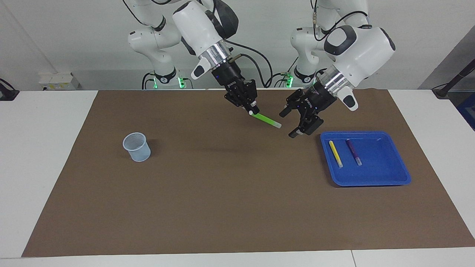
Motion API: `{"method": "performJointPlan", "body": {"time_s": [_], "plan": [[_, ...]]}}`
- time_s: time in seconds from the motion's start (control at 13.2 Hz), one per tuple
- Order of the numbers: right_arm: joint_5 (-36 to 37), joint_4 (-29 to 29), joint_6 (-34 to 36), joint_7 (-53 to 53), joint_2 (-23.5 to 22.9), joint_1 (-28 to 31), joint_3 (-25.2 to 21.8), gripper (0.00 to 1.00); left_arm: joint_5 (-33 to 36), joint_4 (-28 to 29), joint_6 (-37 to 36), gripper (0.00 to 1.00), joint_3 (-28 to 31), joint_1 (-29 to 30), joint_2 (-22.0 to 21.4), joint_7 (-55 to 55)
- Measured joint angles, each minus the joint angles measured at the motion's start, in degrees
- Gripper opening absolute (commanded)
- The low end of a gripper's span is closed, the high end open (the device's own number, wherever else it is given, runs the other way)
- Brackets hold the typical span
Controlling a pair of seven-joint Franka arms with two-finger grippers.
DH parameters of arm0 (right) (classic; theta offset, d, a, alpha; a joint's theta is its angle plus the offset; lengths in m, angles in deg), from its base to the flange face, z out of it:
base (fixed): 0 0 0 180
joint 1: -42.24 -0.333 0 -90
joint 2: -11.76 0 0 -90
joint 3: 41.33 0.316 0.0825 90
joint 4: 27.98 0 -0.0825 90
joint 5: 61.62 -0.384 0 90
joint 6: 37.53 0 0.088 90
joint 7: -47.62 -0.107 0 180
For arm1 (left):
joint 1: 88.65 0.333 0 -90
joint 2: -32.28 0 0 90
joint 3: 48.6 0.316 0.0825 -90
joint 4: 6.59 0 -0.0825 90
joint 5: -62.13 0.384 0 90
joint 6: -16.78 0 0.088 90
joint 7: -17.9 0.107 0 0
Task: Right arm passes pens to left for tray arrangement
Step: 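Lift the green pen from the cup with the right gripper toward the left gripper, then close the left gripper on the green pen held by the right gripper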
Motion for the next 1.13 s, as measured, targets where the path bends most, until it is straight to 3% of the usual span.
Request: {"method": "performJointPlan", "body": {"time_s": [0.3, 0.45, 0.6, 0.68, 0.91, 1.13], "plan": [[0.00, 0.00, -0.01, 0.00, 0.00, 0.00, 0.00, 0.00, 0.00, 3.77, 6.00, 1.00, -0.04, -2.86, -0.85, -2.06], [-0.01, 0.00, -0.02, 0.00, 0.00, 0.00, 0.00, 0.00, 0.00, 4.55, 7.04, 0.94, -0.04, -4.24, -1.23, -2.43], [-0.01, 0.00, -0.03, 0.00, 0.00, 0.00, 0.00, 0.00, 0.00, 4.62, 7.40, 0.71, -0.04, -5.07, -1.41, -2.53], [-0.01, 0.00, -0.03, 0.00, 0.00, 0.00, 0.00, 0.00, 0.00, 4.63, 7.56, 0.45, -0.07, -5.50, -1.46, -2.53], [-0.02, 0.00, -0.03, 0.00, 0.00, 0.00, 0.00, 0.00, 0.00, 4.64, 7.93, 0.00, -0.03, -6.31, -1.51, -2.54], [-0.01, 0.03, -0.80, 0.00, -0.07, 0.02, -0.08, 0.00, 0.00, 4.83, 7.66, 0.00, -0.07, -6.52, -1.66, -2.32]]}}
